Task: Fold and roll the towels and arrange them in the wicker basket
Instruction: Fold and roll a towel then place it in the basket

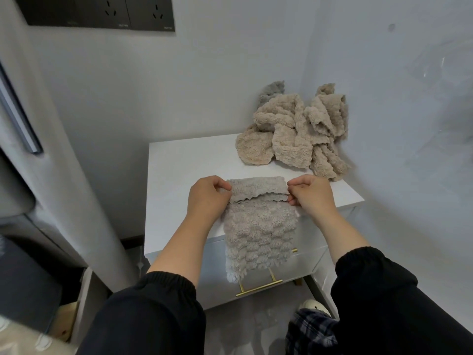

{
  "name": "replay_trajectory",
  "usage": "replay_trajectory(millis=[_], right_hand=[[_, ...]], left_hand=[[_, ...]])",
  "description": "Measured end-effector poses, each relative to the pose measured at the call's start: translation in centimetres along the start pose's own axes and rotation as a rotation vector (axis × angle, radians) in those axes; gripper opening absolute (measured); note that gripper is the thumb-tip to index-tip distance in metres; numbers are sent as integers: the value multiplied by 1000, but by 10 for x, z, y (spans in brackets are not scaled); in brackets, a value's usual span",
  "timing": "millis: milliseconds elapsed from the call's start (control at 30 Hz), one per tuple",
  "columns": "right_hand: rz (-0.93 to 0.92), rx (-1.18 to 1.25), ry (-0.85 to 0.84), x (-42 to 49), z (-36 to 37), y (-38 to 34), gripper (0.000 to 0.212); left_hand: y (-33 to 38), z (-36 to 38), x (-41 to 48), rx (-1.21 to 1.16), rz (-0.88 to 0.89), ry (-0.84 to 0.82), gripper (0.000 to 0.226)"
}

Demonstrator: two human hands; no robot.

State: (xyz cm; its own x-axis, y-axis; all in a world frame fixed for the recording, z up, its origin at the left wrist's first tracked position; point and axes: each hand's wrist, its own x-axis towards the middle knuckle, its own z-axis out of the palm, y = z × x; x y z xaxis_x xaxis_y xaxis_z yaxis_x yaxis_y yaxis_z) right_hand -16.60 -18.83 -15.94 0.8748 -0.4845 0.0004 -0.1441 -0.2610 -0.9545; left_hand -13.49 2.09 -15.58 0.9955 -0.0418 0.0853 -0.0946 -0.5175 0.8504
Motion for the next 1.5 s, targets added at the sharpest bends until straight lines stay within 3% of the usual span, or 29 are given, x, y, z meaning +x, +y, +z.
replay_trajectory(millis=[67,200,300,400,467,600,767,867,967,1067,1133,1233,1500], right_hand=[[-56,-82,45,-1,1,-2,16],[-402,-303,204,-11,6,-16,12],[-502,-413,75,-16,16,-24,11],[-472,-632,-65,-15,24,-14,13],[-417,-645,-78,-14,24,-11,11],[-325,-605,-84,-9,22,-12,4],[-122,-513,-276,-8,11,-15,57],[-92,-478,-350,-11,4,-22,65],[-51,-456,-359,-11,0,-29,63],[-38,-403,-395,-11,-3,-30,44],[-43,-379,-382,-11,-3,-30,26],[-75,-396,-309,-11,-2,-32,19],[-323,-328,-40,-13,6,-32,27]], left_hand=[[-1,1,1,17,11,-8,15],[-2,0,2,39,19,-29,14],[-1,-1,2,42,29,-65,11],[-1,-2,1,1,20,-83,19],[-2,-2,2,15,10,-71,26],[-6,2,4,144,25,-16,15],[-8,-3,7,175,38,-99,49],[-8,-8,8,219,57,-152,60],[-5,-9,8,234,52,-180,56],[0,-9,6,239,86,-192,23],[2,-9,5,234,101,-165,7],[5,-7,2,212,130,-45,8],[12,-1,1,161,264,222,18]])
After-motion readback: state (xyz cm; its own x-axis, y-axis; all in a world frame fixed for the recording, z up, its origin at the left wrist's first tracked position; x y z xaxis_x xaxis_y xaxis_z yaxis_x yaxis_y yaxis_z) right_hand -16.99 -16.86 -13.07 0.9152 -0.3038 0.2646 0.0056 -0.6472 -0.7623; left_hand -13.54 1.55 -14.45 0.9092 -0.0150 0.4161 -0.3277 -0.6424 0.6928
